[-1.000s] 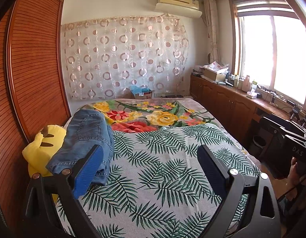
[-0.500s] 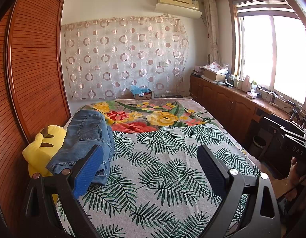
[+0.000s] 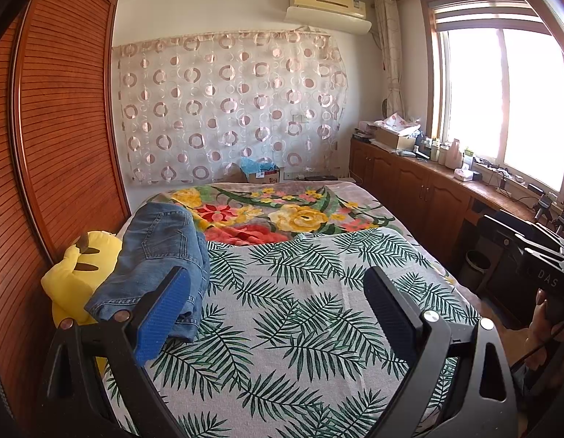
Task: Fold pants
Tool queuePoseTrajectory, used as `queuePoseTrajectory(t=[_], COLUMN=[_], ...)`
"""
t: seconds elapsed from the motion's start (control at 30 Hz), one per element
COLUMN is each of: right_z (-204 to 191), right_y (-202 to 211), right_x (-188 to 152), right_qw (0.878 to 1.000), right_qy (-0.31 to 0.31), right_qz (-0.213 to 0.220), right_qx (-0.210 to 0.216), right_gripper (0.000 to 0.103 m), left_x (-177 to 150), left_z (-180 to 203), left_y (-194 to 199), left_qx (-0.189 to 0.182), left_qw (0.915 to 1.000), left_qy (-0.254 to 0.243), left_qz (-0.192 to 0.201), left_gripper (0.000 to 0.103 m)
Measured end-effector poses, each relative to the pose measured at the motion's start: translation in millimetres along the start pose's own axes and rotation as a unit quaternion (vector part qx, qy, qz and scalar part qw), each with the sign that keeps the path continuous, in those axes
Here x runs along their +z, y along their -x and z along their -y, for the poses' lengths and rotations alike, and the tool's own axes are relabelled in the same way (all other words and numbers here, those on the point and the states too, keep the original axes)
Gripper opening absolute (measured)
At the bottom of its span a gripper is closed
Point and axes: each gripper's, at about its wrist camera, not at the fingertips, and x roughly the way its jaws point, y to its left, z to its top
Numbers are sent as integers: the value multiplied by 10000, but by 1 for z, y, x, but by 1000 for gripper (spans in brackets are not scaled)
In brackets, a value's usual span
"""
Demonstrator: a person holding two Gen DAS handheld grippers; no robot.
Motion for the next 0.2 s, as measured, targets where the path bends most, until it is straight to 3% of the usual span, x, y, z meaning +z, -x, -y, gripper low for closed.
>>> queuePoseTrajectory(t=[0.2], right_z=[0], right_y=[-2], right_x=[1], right_qw=[10000], right_qy=[-7], right_qz=[1], right_qx=[-4], right_gripper=[65], left_x=[0], left_z=[0], left_y=[0], left_qx=[2], left_qw=[10000], left_qy=[-3], left_qz=[-2], left_gripper=[96])
